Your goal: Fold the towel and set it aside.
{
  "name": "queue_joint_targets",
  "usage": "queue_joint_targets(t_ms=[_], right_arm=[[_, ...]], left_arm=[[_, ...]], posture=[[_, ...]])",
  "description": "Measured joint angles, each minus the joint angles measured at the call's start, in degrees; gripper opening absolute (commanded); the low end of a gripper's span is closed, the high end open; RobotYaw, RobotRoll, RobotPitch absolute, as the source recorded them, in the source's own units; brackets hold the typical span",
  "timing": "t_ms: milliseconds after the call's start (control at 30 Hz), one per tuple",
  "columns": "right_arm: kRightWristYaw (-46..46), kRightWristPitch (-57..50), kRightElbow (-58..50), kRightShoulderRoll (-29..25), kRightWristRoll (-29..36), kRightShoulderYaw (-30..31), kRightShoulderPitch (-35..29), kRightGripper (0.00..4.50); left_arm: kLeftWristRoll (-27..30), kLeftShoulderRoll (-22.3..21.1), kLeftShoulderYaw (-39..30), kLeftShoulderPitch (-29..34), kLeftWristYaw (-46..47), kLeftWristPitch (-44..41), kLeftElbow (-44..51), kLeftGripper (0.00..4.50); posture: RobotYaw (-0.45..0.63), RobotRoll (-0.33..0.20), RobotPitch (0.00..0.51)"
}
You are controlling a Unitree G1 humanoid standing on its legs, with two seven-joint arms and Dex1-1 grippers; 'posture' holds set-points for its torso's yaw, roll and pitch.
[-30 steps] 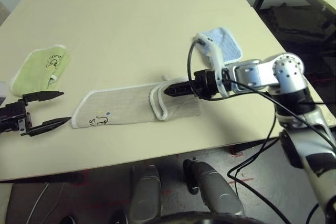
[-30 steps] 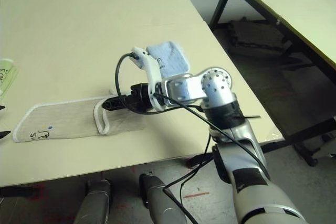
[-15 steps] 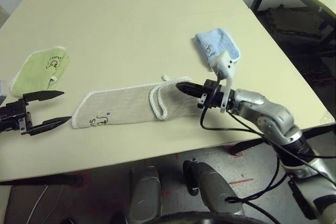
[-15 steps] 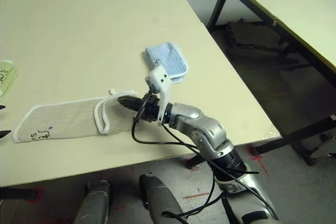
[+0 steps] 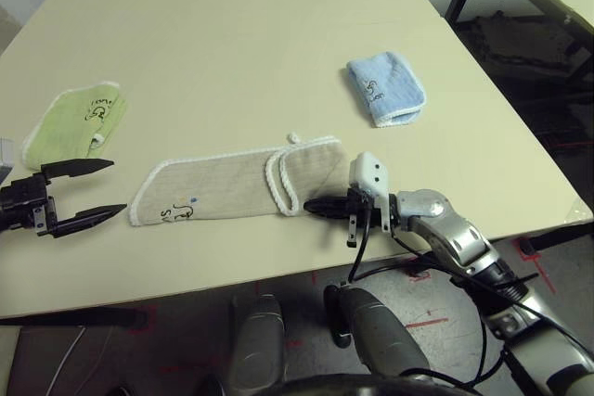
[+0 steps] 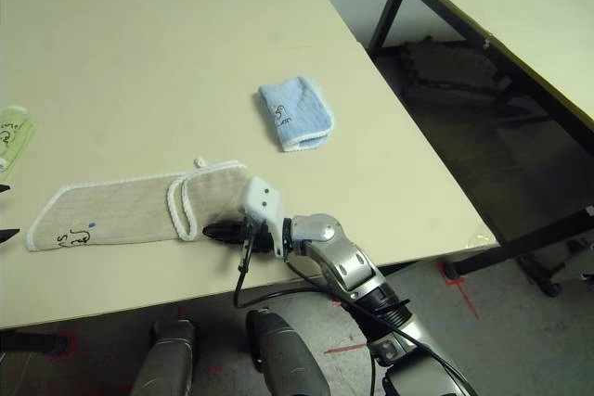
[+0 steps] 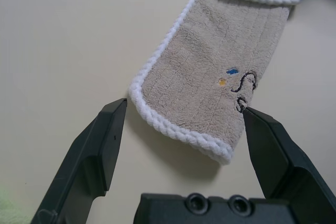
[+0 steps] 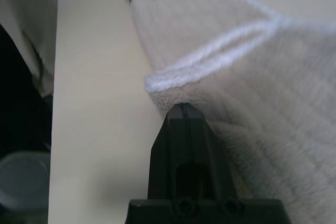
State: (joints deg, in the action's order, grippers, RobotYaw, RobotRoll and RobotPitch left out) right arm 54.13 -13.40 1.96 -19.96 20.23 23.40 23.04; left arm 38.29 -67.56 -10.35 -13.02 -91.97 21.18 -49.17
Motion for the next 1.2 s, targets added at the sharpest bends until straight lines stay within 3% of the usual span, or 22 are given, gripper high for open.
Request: queue_joint_targets(t_ms=[333,400,567,733,967,1200], right_arm=[[0.34,-16.01,-14.84,-0.93,12.72,-9.14,4.20,0.01],[-0.55,-16.19,-14.46,-0.16,12.10,-9.06,4.76,0.01],[-4.93,-11.71,-2.89,2.57,1.60,-4.16,3.94,0.01],[-6.59,-8.48,2.47,4.36,-3.22,-2.77,2.92,0.01],[-5.53,-10.46,-1.00,5.06,0.30,-6.76,3.64,0.01],[-6.18,-14.31,-4.33,6.97,5.47,-12.26,10.78,0.01]], left_arm=[[-0.21,0.00,-0.50,0.53,0.00,-0.04,0.00,4.50],[-0.25,0.00,-0.51,0.51,0.00,-0.05,0.00,4.50],[-0.35,0.03,-0.56,0.33,0.00,-0.09,0.08,4.50],[-0.35,0.04,-0.63,0.33,0.00,-0.09,0.08,4.50],[-0.35,0.04,-1.15,0.38,0.00,-0.22,0.15,4.50],[-0.48,0.28,-1.15,0.14,0.00,-0.50,0.51,4.50]], posture=[[-0.03,0.000,0.209],[-0.03,0.000,0.206],[-0.03,0.000,0.204],[-0.03,0.000,0.203],[-0.03,0.000,0.208],[-0.04,0.000,0.203]])
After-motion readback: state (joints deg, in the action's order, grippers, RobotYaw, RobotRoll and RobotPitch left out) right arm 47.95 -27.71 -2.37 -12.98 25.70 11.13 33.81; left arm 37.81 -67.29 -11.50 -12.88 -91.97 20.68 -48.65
